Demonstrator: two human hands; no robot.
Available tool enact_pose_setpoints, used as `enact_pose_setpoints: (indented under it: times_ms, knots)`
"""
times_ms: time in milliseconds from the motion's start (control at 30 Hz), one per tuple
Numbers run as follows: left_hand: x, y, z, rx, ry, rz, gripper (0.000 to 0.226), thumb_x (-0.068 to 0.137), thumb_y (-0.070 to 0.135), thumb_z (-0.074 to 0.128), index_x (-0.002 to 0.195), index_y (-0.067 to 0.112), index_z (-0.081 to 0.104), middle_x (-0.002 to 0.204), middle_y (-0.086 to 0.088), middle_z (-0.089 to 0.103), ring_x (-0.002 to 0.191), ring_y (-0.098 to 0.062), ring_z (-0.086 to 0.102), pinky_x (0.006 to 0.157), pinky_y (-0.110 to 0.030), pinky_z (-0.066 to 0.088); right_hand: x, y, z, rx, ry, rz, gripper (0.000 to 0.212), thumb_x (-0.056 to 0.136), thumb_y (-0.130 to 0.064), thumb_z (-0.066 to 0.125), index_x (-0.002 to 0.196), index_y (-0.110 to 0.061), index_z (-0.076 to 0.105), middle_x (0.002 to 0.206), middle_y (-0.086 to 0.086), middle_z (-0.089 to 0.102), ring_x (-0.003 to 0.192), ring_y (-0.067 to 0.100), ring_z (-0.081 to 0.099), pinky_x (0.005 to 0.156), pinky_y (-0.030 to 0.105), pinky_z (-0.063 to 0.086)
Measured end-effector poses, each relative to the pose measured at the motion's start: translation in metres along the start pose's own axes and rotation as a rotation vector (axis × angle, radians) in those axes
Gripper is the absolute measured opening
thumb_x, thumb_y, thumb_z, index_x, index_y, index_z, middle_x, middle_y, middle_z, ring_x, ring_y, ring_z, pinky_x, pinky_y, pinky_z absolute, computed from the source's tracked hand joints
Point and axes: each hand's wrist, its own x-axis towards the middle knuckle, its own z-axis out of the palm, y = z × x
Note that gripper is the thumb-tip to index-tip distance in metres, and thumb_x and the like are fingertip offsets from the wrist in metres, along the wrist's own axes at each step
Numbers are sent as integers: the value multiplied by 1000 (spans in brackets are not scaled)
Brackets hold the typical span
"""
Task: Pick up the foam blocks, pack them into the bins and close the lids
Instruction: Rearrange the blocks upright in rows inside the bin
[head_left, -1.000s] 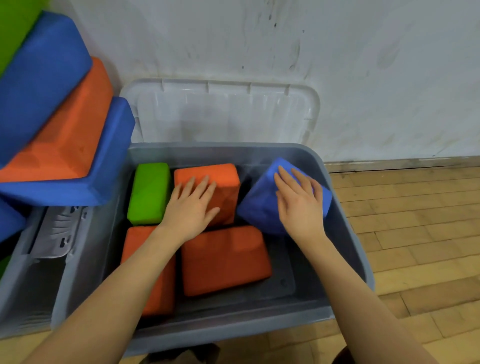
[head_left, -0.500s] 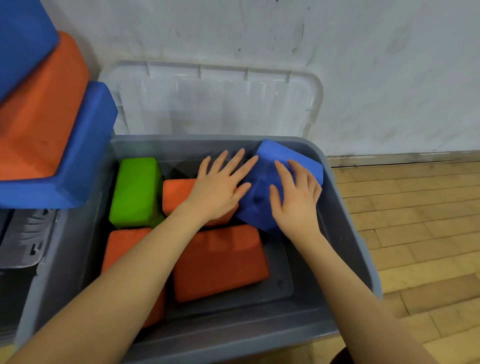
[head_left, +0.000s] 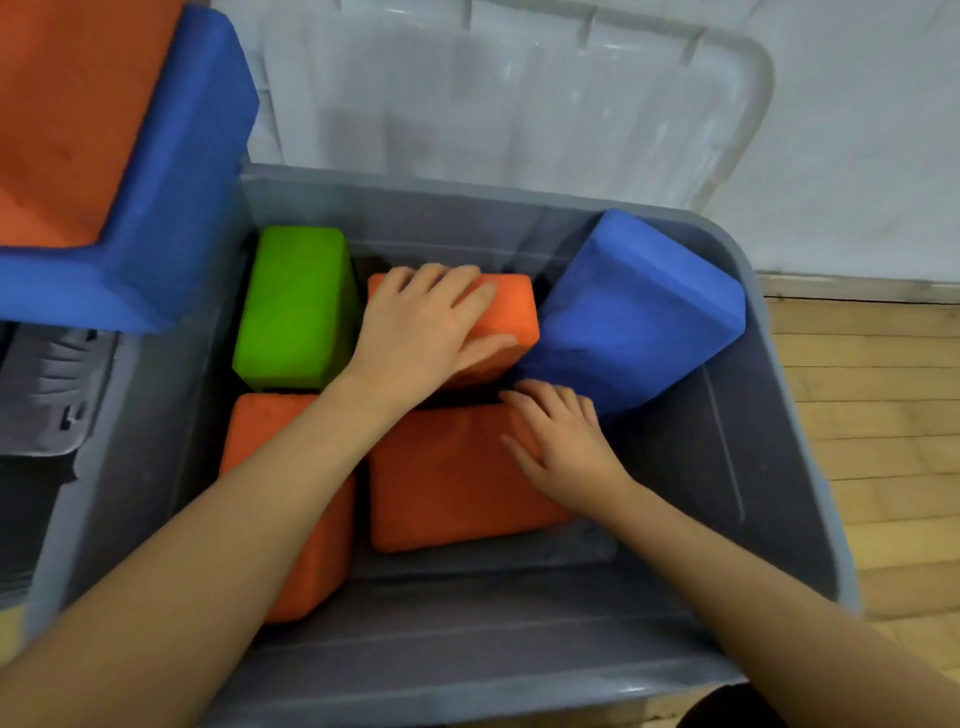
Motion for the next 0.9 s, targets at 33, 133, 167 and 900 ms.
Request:
enact_pose_setpoints:
  times_ms: [33, 133, 167, 900]
  knots:
    - [-8, -4, 1, -3, -19, 13, 50, 85, 54, 49, 112, 14, 66, 116, -6, 65, 99, -28, 62, 81, -38, 46, 3, -2, 4, -11, -21, -48, 51, 87, -44, 38, 126, -16, 55, 125, 6, 55, 108, 29, 52, 85, 40, 39]
    - [-29, -17, 0, 81, -158, -44, 56, 84, 44, 40, 133, 19, 51, 136, -7, 52, 120, -31, 52, 96, -46, 41, 15, -11, 16, -24, -120, -200, 50, 88, -44, 38, 125, -18, 56, 126, 5, 57, 108, 29, 55, 85, 41, 41]
    - [-32, -20, -2, 96, -187, -76, 55, 85, 40, 39, 136, 22, 48, 139, -7, 50, 122, -31, 51, 98, -48, 40, 20, -16, 22, -32, -184, -246, 52, 88, -46, 36, 129, -19, 54, 131, 6, 55, 113, 30, 53, 88, 42, 41]
    - [-42, -30, -9, 52, -252, -156, 57, 93, 48, 22, 147, 33, 21, 154, 3, 25, 141, -22, 25, 110, -57, 15, 43, -50, 72, -83, -592, -106, 80, 87, -68, 35, 148, -36, -4, 155, 9, 17, 140, 35, 14, 112, 52, 7]
